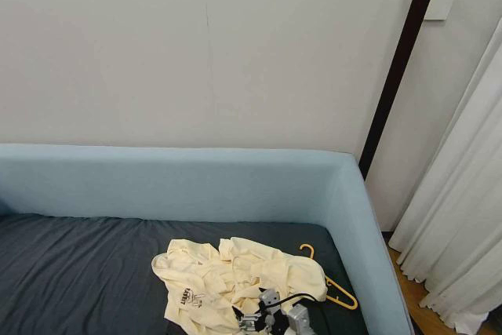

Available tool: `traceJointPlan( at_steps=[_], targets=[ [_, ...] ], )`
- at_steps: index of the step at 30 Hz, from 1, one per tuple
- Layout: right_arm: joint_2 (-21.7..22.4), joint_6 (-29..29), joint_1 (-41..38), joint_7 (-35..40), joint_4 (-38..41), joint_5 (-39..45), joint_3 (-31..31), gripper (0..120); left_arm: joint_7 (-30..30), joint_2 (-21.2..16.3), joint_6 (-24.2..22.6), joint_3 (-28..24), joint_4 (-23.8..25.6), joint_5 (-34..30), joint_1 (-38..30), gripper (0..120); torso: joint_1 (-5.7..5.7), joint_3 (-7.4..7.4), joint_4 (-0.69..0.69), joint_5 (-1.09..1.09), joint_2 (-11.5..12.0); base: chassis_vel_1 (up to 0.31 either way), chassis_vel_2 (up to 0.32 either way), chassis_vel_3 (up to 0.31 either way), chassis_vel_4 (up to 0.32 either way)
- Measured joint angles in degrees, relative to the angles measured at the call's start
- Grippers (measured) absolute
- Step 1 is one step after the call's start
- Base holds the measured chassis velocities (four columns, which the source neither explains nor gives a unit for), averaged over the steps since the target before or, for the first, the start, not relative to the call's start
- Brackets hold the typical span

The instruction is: Pick up the clothes from the sofa and hang them on the clothes hanger.

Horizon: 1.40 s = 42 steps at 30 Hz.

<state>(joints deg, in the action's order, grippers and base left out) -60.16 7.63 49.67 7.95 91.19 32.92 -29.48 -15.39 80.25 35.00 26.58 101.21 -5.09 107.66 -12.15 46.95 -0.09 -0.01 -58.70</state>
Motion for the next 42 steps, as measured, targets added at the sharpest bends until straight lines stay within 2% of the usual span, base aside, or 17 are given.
traceJointPlan(
  at_steps=[6,16,22,23,26,30,32,34,37,39,42],
  targets=[
    [-4.54,1.53,-5.66,0.33,-5.38,0.27,-4.10,100,-0.17,-0.05,0.15,0.17,-0.34,-0.01,0.02,100,0.00,0.00,0.00,0.00,0.00,0.000,0.000,0.000,0.000],
    [-9.62,1.90,-10.05,0.05,-13.73,-0.36,-6.75,99,-0.27,0.19,0.19,0.26,-0.08,-0.05,0.15,100,0.00,0.00,0.00,0.00,0.00,0.000,0.000,0.000,0.000],
    [-12.33,1.31,-10.88,-0.17,-16.98,-1.44,-7.95,84,-0.45,0.21,0.20,0.62,0.10,-0.31,0.21,100,0.00,-0.01,0.00,0.01,0.00,0.000,0.000,0.000,0.000],
    [-12.33,1.31,-10.88,-0.17,-16.98,-1.44,-7.95,84,-0.45,0.21,0.20,0.62,0.10,-0.31,0.21,100,0.00,-0.01,0.00,0.01,0.00,0.000,0.000,0.000,0.000],
    [-12.80,0.63,-11.00,-0.57,-18.54,-2.63,-8.15,74,-0.52,0.33,0.32,0.62,-0.10,-0.41,0.06,100,0.00,0.00,0.00,0.00,0.00,0.000,0.000,0.000,0.000],
    [-12.66,0.47,-10.57,-0.64,-19.24,-2.64,-8.19,72,-0.59,0.62,0.57,0.59,-0.47,-0.41,-0.20,100,0.00,0.00,-0.01,0.00,0.00,0.000,0.000,0.000,0.000],
    [-12.59,0.40,-10.37,-0.61,-19.46,-2.57,-8.21,63,-0.60,0.95,0.60,0.47,-0.47,-0.37,-0.22,100,0.00,-0.01,-0.01,0.00,0.00,0.000,0.000,0.000,0.000],
    [-12.58,0.38,-10.35,-0.60,-19.46,-2.53,-8.21,61,-0.61,1.02,0.60,0.44,-0.47,-0.36,-0.22,100,0.00,-0.01,0.00,0.01,0.00,0.000,0.000,0.000,0.000],
    [-12.34,0.35,-10.34,-0.58,-19.46,-1.94,-8.20,44,-0.61,1.22,0.61,0.30,-0.44,-0.26,-0.25,100,0.00,-0.01,0.00,0.01,0.00,0.000,0.000,0.000,0.000],
    [-12.23,0.35,-10.35,-0.58,-19.46,-1.58,-8.19,41,-0.61,1.25,0.62,0.29,-0.43,-0.23,-0.26,100,0.00,-0.01,0.00,0.01,0.00,0.000,0.000,0.000,0.000],
    [-11.80,0.22,-10.28,-0.66,-19.32,-1.29,-8.15,26,-0.61,1.26,0.66,0.31,-0.41,-0.19,-0.23,100,0.00,-0.01,0.00,0.01,0.00,0.000,0.000,0.000,0.000]
  ],
)
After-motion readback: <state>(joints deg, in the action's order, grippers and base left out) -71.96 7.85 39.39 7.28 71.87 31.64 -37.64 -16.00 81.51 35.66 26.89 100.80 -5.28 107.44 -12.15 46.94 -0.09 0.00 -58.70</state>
